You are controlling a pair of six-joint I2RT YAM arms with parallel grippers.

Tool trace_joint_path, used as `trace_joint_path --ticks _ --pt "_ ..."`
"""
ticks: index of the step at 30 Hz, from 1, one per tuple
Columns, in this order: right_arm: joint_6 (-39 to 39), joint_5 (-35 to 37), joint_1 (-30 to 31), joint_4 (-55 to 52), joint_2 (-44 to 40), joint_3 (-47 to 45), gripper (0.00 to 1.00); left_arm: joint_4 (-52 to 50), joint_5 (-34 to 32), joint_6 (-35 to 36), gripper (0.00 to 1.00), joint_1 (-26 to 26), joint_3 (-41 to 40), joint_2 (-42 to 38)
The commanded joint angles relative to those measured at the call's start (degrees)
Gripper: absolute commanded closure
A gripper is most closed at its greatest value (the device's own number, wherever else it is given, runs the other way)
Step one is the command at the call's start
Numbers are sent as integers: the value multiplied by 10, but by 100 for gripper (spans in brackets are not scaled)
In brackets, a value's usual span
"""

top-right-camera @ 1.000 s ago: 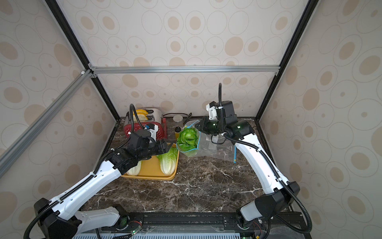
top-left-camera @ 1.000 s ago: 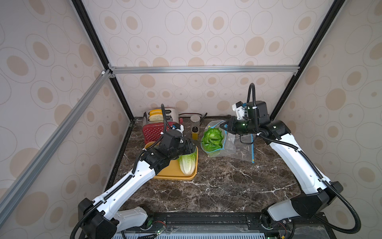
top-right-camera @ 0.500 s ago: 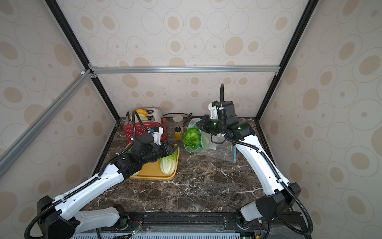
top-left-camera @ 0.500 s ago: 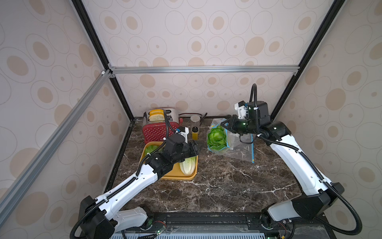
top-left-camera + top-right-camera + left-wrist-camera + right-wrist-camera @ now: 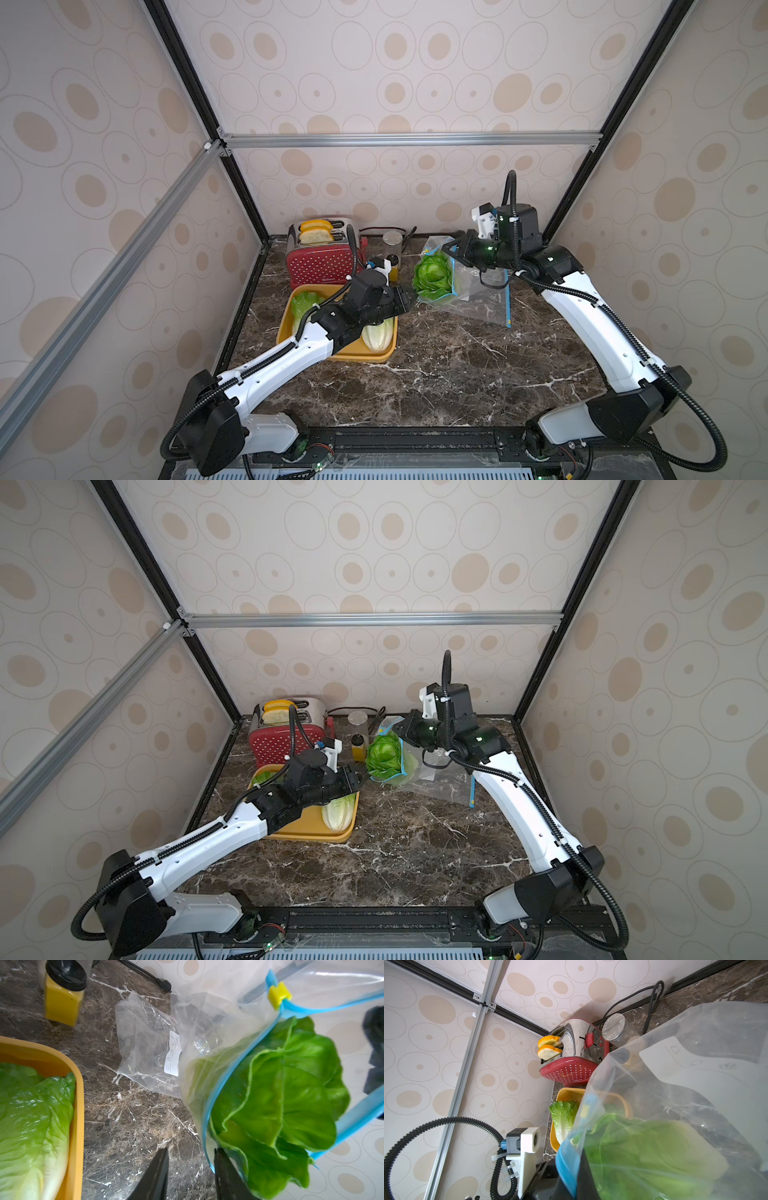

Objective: Put the chinese cabbages into a zipper bag and zip it
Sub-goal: Adjust the zipper food storage bag at the center of the board.

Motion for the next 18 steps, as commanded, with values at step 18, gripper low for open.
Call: trace_joint_path --ticks 18 --pt "47 -13 -3 67 -34 -40 100 78 -30 -6 82 -12 58 64"
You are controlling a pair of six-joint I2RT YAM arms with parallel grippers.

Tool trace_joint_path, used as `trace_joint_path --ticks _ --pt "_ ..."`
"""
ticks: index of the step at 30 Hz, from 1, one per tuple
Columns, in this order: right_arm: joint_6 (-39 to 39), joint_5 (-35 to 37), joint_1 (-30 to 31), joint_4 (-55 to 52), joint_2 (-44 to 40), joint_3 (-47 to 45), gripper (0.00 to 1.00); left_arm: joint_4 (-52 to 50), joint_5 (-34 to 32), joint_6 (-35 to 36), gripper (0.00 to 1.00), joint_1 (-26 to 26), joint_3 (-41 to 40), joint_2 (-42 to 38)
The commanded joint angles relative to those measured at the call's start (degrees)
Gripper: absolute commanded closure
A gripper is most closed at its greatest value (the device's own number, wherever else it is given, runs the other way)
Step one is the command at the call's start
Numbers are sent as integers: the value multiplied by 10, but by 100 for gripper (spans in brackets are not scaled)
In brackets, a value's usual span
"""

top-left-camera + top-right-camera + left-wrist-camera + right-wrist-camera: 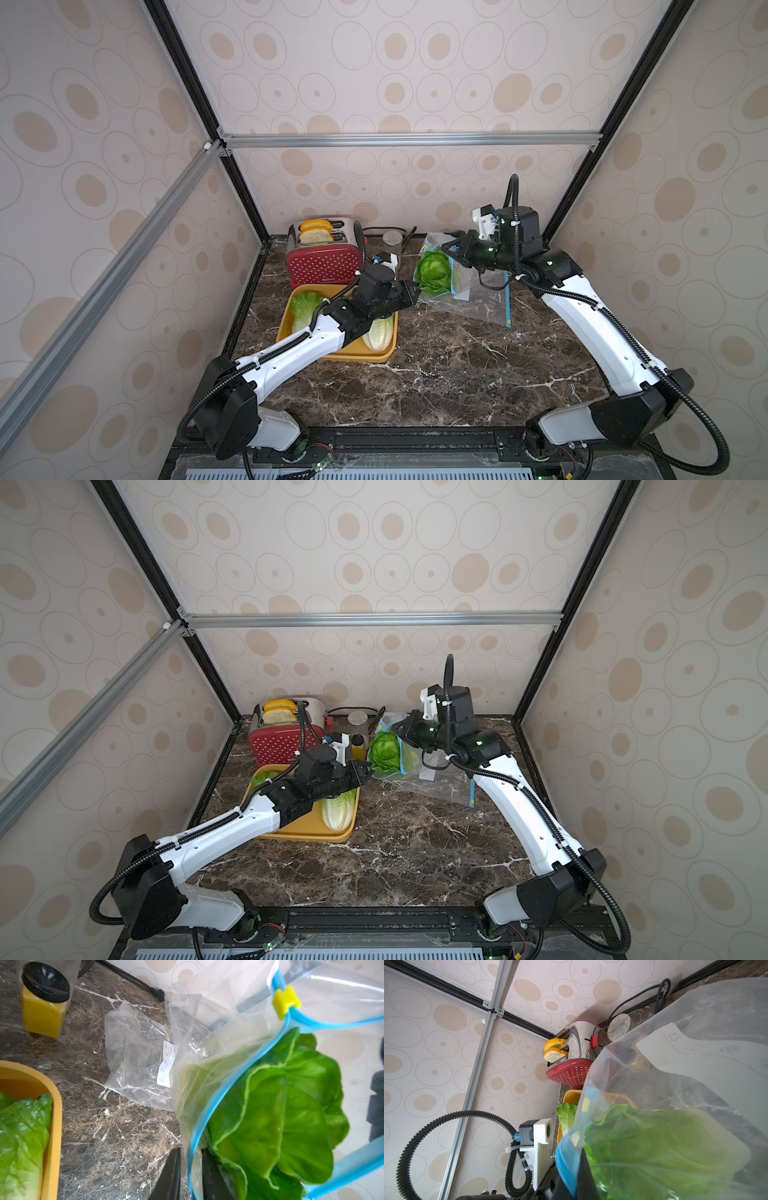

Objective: Put the chinese cabbages into a zipper bag and zip it
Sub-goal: Adjust the zipper food storage bag at the center of the board.

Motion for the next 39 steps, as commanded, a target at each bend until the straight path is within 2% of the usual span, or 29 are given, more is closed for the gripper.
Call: trace_joint_path --ticks 1,5,8,11,13,15,18,21,24,27,32,36,39 --pt "19 -4 -4 27 -21 -8 100 24 -23 2 84 -9 30 13" --pt "14 -2 -11 20 -27 -14 100 13 -34 13 92 -8 39 13" --pt "-14 2 -25 -19 -28 -9 100 -40 -48 54 100 -9 79 3" --pt "-77 6 -46 -98 -24 19 100 -115 -46 107 100 -7 150 -5" --pt "-145 61 -46 -181 -19 46 100 -170 -29 144 100 -6 218 -5" --pt "-180 98 -48 -223 -16 46 100 -222 -15 172 100 -6 285 9" --pt "-199 103 -49 -257 -15 62 100 -284 -5 195 100 -4 363 50" --pt "-195 92 -49 -238 -37 63 100 -296 63 182 100 -10 420 90" --pt "-205 111 -56 -268 -39 87 100 -255 74 167 100 -18 409 93" --pt "-211 120 -59 -271 -52 107 100 -255 86 166 100 -18 415 106" --pt "-224 140 -61 -313 -47 137 100 -209 98 139 100 -18 352 103" --pt "-226 137 -61 -313 -56 123 100 -189 108 124 100 -18 302 106" --pt "-223 130 -62 -302 -56 78 100 -193 90 129 100 -18 266 113"
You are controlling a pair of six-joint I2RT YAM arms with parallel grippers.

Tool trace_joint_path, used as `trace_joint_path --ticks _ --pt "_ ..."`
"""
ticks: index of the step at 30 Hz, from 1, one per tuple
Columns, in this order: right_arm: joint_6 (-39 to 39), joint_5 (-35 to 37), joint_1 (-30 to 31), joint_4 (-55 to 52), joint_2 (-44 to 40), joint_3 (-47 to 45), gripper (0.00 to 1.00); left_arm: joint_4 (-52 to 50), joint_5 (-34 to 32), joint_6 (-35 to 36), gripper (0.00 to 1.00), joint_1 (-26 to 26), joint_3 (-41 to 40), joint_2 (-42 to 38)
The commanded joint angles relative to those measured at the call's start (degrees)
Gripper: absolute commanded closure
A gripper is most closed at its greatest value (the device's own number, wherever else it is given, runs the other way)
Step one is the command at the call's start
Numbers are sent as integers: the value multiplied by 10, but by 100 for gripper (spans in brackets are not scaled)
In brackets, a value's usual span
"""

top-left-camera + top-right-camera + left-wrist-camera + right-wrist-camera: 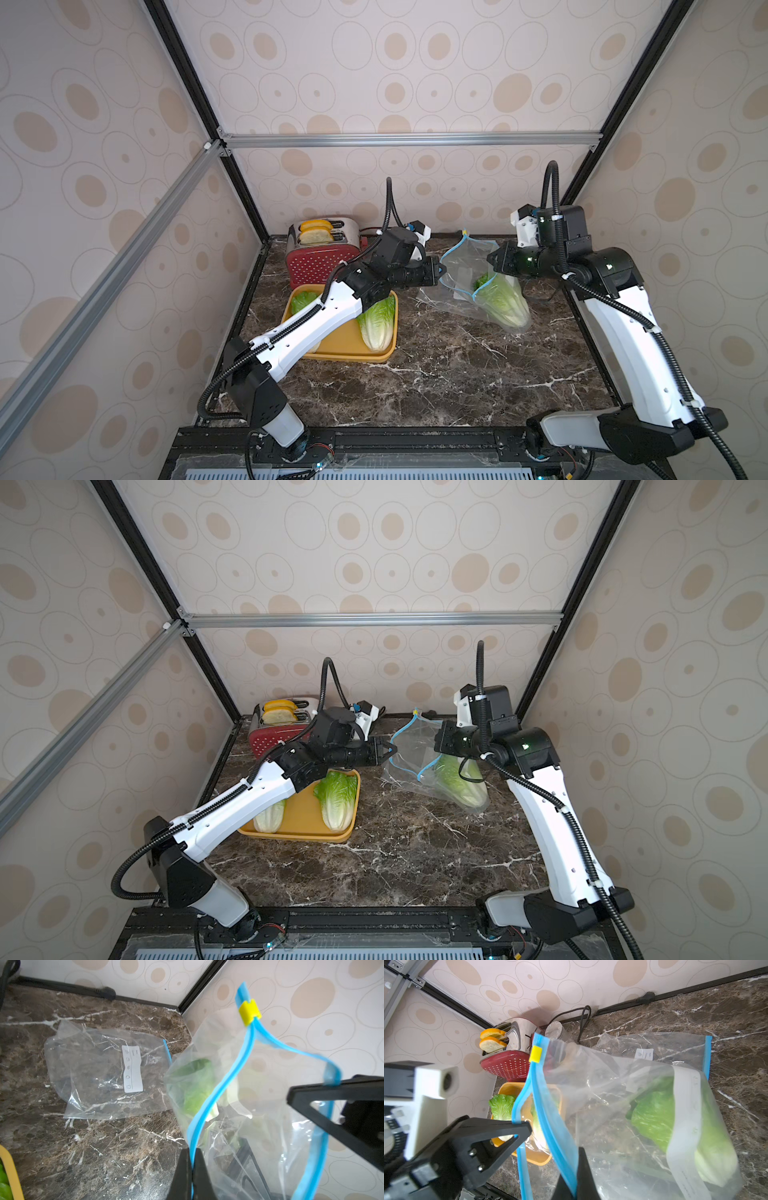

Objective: Put the chinese cabbages into a zipper bag and zip it
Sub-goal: Adjust the zipper food storage bag at the center of the board.

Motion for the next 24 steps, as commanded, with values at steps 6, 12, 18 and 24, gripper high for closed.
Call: trace_joint_path --ticks 6,12,18,24 --pt "-4 -8 -3 35 -3 -125 100 17 -30 7 67 -1 -74 -11" --pt "2 -45 -2 58 2 -138 100 -55 -125 65 31 7 -113 -88" --pt "3 -77 -1 68 10 -132 100 -181 -254 92 12 56 -155 -188" --pt "3 -91 9 75 17 -129 100 -310 -337 120 1 100 -142 -212"
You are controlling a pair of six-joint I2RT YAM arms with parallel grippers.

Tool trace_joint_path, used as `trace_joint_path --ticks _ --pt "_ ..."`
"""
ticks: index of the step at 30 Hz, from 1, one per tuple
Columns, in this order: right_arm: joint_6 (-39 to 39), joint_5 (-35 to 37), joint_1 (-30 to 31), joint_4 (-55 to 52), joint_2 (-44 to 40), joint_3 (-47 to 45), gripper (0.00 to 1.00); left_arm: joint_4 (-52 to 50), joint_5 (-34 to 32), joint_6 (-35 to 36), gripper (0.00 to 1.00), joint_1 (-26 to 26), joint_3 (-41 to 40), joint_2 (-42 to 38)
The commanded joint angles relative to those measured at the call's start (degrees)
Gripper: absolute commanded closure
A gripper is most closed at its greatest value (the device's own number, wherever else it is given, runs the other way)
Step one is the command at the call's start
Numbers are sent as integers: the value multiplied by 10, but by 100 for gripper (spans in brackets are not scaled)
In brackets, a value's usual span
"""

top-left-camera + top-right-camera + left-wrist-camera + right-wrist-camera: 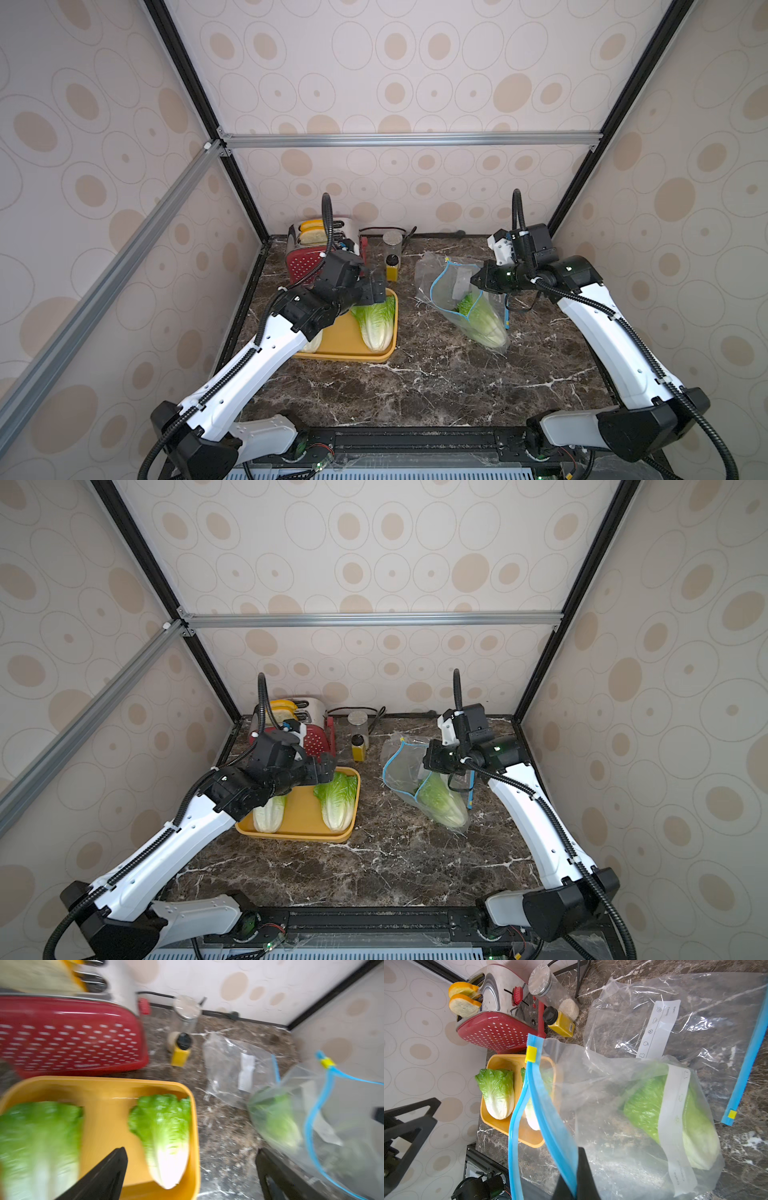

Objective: Put the chinese cabbages into a zipper bag and zip it
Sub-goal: Pick up the Chinese cabbage from the basket.

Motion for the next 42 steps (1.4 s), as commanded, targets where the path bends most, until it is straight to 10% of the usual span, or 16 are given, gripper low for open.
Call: trace_joint_path --ticks 1,10,20,37,42 --pt "0 -20 8 12 6 10 100 -108 -33 38 1 22 10 25" --pt "-4 -44 8 29 17 -8 100 -3 80 64 1 32 -29 120" --pt "-5 -43 8 41 27 -16 100 75 30 -43 1 33 -31 227" --pt "5 -39 8 43 44 -7 100 88 -18 -21 1 32 -29 331" --pt "3 -37 8 40 42 0 100 102 -23 -31 18 32 -45 307"
